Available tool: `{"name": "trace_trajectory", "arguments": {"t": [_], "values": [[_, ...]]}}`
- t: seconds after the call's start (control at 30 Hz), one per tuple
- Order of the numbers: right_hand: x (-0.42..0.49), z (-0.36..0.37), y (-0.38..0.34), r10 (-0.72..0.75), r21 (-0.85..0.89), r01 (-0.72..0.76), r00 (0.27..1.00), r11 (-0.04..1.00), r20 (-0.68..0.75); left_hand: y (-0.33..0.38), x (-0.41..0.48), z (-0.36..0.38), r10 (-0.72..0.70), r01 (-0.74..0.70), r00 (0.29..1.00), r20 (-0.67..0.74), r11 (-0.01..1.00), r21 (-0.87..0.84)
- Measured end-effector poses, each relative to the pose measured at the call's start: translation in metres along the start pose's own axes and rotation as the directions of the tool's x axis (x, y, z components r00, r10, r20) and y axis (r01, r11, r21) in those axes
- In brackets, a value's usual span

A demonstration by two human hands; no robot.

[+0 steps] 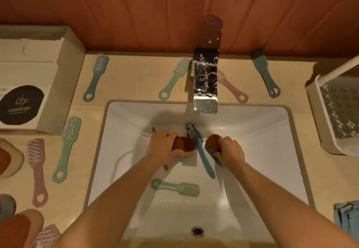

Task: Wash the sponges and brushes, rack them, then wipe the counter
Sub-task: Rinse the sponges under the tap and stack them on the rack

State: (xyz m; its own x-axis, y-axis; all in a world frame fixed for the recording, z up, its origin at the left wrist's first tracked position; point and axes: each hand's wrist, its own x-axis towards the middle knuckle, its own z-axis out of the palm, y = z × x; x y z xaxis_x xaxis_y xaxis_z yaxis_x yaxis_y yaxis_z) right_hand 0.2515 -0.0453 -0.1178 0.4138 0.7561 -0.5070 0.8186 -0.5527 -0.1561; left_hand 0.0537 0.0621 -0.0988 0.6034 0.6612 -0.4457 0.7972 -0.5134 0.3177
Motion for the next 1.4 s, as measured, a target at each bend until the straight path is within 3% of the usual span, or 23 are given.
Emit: {"name": "trace_trajectory", "arguments": {"t": [0.07,0.17,0.27,0.33,0.43,0.53,0.6,0.77,0.93,1.17,1.27,1.4], "values": [[0.001,-0.003,-0.002,0.008,0.025,-0.008,1.0,1.0,0.025,-0.001,-0.008,0.001,-0.026,0.028,1.0,0.009,0.985,-0.17],[-0.003,-0.006,-0.001,0.032,0.121,-0.037,0.999,0.992,0.043,0.002,-0.026,0.001,-0.017,0.027,1.0,0.025,0.876,-0.481],[-0.026,-0.006,0.007,0.155,0.349,-0.145,0.988,0.926,0.0,0.008,-0.052,-0.005,-0.033,0.024,0.999,-0.008,0.839,-0.543],[-0.043,-0.007,0.011,0.218,0.553,-0.157,0.975,0.818,-0.045,0.013,-0.066,-0.01,-0.05,0.033,0.999,-0.012,0.809,-0.587],[-0.074,-0.02,0.007,0.267,0.819,-0.138,0.964,0.557,-0.019,0.017,-0.089,-0.019,-0.079,0.066,0.997,0.009,0.76,-0.646],[-0.104,-0.04,-0.005,0.223,0.947,-0.114,0.974,0.301,0.046,0.022,-0.111,-0.025,-0.068,0.067,0.997,0.027,0.714,-0.697],[-0.117,-0.054,-0.014,0.156,0.964,-0.098,0.986,0.248,0.06,0.024,-0.12,-0.028,-0.064,0.075,0.997,0.043,0.692,-0.718],[-0.151,-0.093,-0.037,-0.08,0.953,0.001,0.997,0.302,0.024,0.037,-0.143,-0.046,-0.015,0.036,0.999,0.035,0.716,-0.697],[-0.178,-0.11,-0.054,-0.225,0.882,0.093,0.974,0.462,0.015,0.047,-0.156,-0.069,0.014,-0.008,1.0,0.001,0.623,-0.782],[-0.197,-0.114,-0.061,-0.372,0.889,0.118,0.926,0.443,0.063,0.051,-0.164,-0.09,0.036,-0.115,0.992,-0.123,0.669,-0.735],[-0.2,-0.114,-0.062,-0.442,0.905,0.064,0.885,0.421,0.143,0.049,-0.162,-0.096,0.002,-0.142,0.984,-0.179,0.623,-0.769],[-0.204,-0.112,-0.07,-0.412,0.935,0.105,0.91,0.337,0.046,0.054,-0.161,-0.098,-0.075,-0.169,0.965,-0.252,0.555,-0.814]]}}
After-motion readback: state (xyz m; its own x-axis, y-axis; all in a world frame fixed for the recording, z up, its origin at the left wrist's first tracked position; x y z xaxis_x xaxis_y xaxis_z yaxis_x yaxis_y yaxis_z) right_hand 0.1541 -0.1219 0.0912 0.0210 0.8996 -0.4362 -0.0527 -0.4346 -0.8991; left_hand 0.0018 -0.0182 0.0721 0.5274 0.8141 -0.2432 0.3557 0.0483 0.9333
